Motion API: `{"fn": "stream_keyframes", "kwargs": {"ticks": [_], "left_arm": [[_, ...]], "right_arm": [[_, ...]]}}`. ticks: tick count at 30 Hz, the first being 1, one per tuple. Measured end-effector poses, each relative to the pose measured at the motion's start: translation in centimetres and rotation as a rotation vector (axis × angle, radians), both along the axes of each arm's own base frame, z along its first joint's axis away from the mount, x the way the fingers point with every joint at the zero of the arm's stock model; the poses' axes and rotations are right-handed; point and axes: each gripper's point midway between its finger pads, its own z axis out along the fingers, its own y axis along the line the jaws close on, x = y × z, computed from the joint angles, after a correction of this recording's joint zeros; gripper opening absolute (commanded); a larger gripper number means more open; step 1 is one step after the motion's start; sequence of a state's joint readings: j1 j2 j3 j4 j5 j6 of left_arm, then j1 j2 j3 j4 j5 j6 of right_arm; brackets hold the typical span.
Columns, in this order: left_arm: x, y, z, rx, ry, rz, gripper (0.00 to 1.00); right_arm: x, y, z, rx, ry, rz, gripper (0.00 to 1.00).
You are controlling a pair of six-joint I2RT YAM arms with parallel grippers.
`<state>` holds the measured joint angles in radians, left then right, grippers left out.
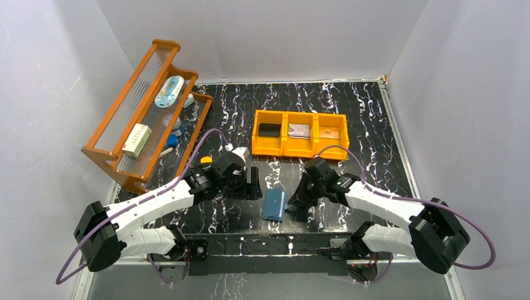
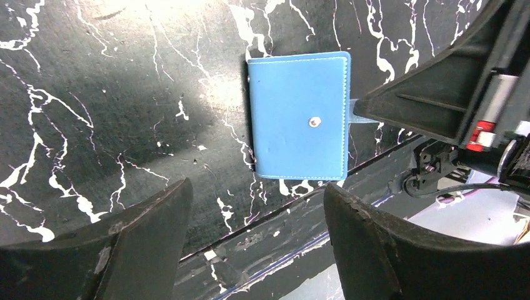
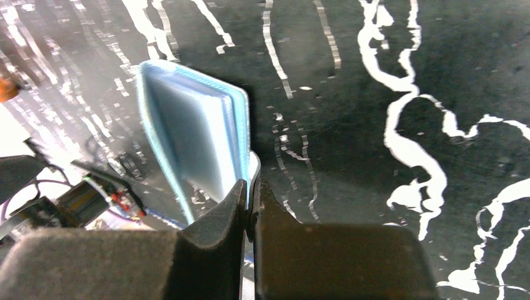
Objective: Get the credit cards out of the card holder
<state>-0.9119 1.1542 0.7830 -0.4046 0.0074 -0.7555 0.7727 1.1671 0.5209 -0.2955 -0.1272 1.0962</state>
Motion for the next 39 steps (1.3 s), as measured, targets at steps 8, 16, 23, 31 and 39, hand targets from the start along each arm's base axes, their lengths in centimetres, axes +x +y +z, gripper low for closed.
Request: {"fn": "stream_keyframes", "kwargs": {"ticks": [8, 16, 23, 31, 39], "left_arm": [[0.7, 2.0, 1.9, 0.005, -0.077, 0.092, 0.75], [0.9, 3.0, 3.3, -0.018, -0.123, 0.135, 0.76], [0.4, 2.0, 1.1, 0.016, -0.043, 0.098, 0.75], [0.1, -0.6, 0.3, -0.041, 0.007, 0.02, 0.6], [-0.4, -4.2, -2.1, -0.055, 0.107, -0.13, 0.45]], "right_arm": [[2.0, 3.6, 7.2, 0.197, -0.12, 0.045, 0.08], [1.9, 5.1, 7.5, 0.229, -0.086, 0.089, 0.06], [1.6, 5.6, 7.8, 0.263, -0.076, 0.101, 0.06], [0.8, 3.1, 5.6, 0.243, -0.074, 0.017, 0.06], [-1.0, 0.3, 0.0, 0.138, 0.047, -0.055, 0.06]]}}
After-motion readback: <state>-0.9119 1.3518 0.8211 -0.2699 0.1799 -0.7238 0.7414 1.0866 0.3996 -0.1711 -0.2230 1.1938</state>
